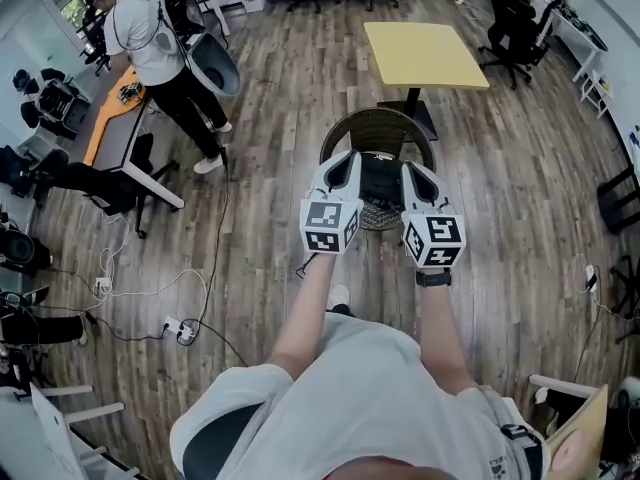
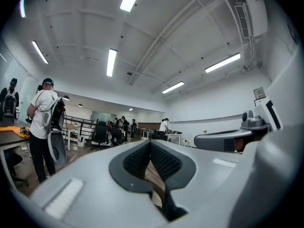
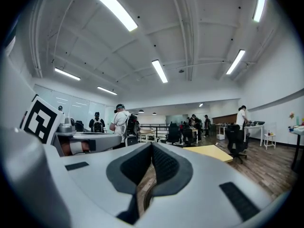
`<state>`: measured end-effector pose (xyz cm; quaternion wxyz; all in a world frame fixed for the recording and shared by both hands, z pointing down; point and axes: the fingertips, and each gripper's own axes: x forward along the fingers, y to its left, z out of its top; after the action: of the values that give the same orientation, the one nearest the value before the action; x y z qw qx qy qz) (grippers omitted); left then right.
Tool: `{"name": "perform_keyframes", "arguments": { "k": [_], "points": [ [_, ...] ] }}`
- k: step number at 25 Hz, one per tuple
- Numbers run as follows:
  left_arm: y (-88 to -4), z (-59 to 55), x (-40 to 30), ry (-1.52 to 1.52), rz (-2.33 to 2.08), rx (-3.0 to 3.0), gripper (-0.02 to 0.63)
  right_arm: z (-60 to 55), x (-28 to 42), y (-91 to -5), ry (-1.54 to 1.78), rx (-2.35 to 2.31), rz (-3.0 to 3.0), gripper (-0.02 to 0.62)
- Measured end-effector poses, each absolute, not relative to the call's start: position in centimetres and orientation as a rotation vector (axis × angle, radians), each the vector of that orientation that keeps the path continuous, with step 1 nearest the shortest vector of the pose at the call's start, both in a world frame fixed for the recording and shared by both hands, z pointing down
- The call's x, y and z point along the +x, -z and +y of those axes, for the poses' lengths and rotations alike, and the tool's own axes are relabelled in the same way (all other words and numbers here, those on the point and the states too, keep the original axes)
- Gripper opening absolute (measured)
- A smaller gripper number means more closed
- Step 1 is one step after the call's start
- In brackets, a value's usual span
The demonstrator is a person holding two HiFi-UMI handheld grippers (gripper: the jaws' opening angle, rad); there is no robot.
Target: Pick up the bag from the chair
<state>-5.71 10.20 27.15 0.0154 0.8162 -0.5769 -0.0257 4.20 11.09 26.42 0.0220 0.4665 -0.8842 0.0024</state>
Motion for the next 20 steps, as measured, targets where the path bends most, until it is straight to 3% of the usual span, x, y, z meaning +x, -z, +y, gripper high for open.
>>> {"name": "perform_keyframes", "arguments": {
  "k": [9,20],
  "points": [
    [-32.2,1.0,-9.5,0.054,-1.563,2.569,0.009,2.6,-1.6,-31.0,-0.101,1.435,-2.683,0.009],
    [-38.7,-5.4,-9.9,-0.119,-1.579,2.451,0.009,-4.4,-0.3,-36.3,-0.242,1.469,-2.574,0.009]
  ]
}}
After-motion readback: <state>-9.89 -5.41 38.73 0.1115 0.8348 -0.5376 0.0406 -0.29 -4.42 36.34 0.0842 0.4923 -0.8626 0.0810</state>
